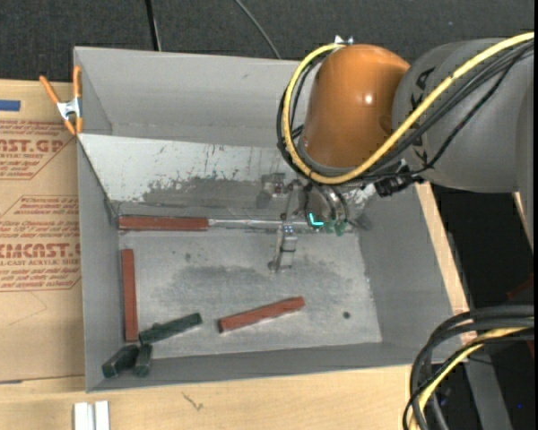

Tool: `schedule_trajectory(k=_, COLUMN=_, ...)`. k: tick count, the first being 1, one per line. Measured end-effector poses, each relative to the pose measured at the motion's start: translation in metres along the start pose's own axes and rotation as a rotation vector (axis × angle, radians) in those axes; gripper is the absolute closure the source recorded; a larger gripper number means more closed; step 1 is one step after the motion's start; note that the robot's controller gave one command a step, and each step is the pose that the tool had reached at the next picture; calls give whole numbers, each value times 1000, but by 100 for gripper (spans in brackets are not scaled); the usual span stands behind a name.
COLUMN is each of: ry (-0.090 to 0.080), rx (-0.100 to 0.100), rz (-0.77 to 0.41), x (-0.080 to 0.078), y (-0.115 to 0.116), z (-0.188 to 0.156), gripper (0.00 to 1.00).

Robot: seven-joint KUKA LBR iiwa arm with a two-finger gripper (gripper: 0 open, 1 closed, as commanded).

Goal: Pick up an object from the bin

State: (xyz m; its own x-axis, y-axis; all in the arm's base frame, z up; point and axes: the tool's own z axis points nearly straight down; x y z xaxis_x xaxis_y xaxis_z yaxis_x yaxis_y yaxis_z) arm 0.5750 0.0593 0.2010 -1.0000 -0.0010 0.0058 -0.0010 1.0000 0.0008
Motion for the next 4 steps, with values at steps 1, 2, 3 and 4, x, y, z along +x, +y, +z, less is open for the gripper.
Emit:
schedule_trajectory(k=1, ry=-8, rx=0, rz=1, x=-2, y=0, z=-4, gripper=0)
schedule_trajectory(k=2, ry=-13, rx=0, rz=-16, x=35, y=5, z=47, gripper=0)
schedule_trajectory(k=3, ry=-2, rx=1, rz=62, x=62, y=27, z=74, gripper=0)
schedule_trajectory(k=4, ry=-4, rx=1, rz=2, x=76, y=-33, z=131, gripper=100)
